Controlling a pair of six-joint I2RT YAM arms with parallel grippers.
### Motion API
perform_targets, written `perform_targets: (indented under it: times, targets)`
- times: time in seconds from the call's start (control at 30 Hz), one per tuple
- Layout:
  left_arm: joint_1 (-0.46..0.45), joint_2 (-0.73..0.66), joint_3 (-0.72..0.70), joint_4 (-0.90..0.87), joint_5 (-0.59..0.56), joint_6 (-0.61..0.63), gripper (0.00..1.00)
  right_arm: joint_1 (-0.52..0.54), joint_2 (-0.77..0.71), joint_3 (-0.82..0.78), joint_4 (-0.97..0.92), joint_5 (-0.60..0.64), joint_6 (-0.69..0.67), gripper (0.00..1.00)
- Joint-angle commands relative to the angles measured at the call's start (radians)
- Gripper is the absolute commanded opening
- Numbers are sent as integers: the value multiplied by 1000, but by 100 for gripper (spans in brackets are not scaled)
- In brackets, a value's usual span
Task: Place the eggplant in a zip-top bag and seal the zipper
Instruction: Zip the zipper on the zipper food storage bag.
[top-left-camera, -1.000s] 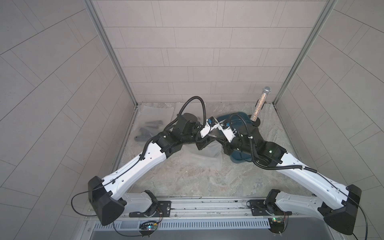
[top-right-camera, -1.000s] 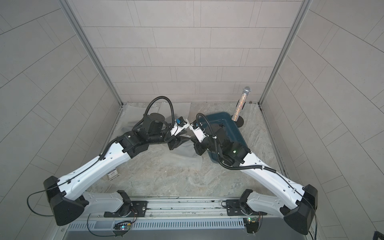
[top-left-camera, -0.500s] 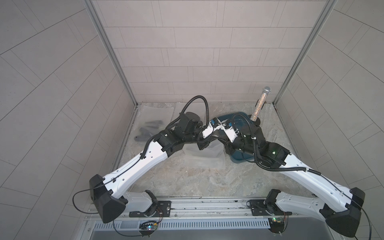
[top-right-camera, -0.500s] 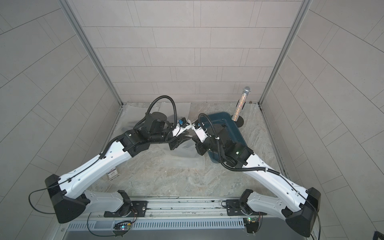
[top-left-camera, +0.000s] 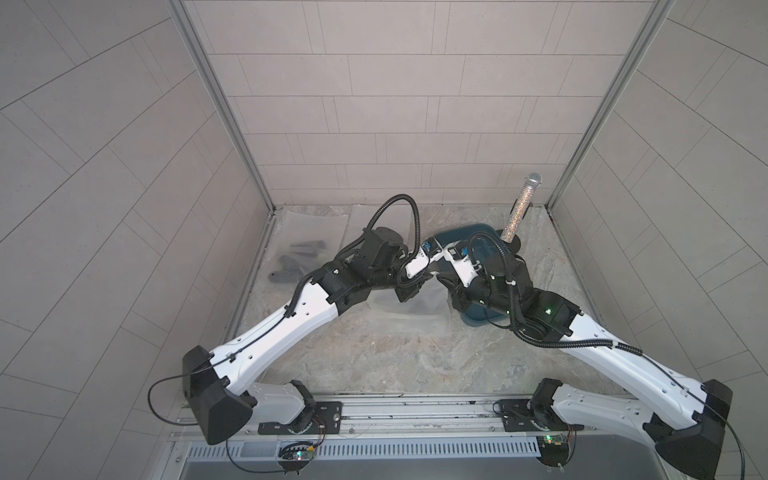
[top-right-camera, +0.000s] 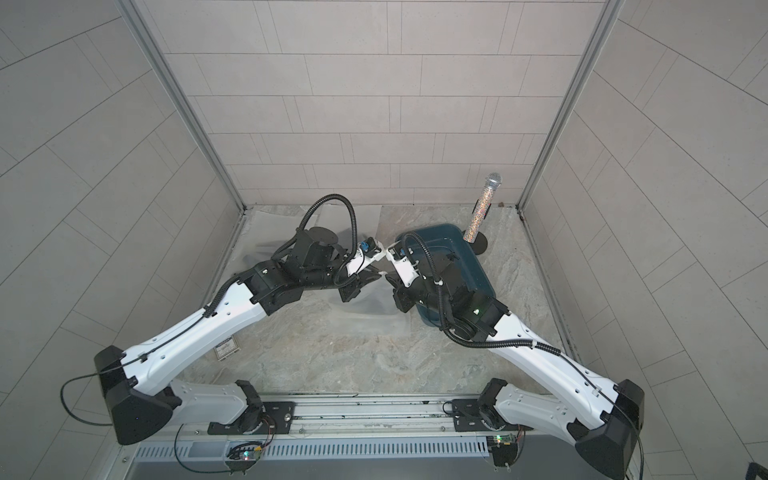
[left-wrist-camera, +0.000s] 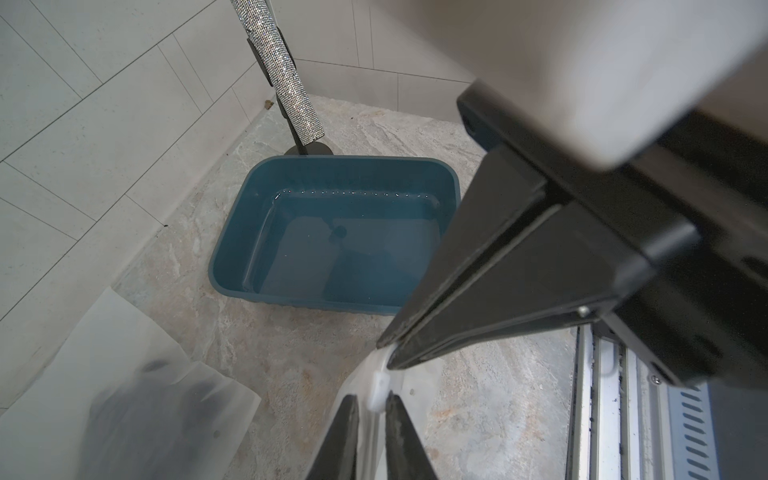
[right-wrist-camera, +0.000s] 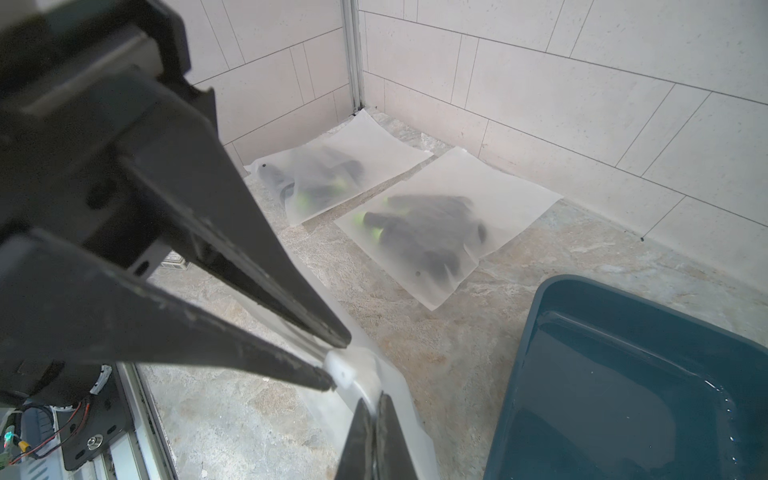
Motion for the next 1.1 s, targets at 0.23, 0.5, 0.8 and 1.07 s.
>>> perform_targets:
  times: [0.23,0.5,0.8,1.07]
  targets:
    - [30,-30,-62,151,32,-126,21,1,-8,-5,80,-37,9,0]
    - [36,-38,-66,153,37,-133,24,1,4,1,73,-50,10,0]
    - [37,-41,-72,170,59,-129,28,1,8,5,60,-41,7,0]
    - [37,-46,-71,146,68,-114,9,-9,-23,1,68,42,12,0]
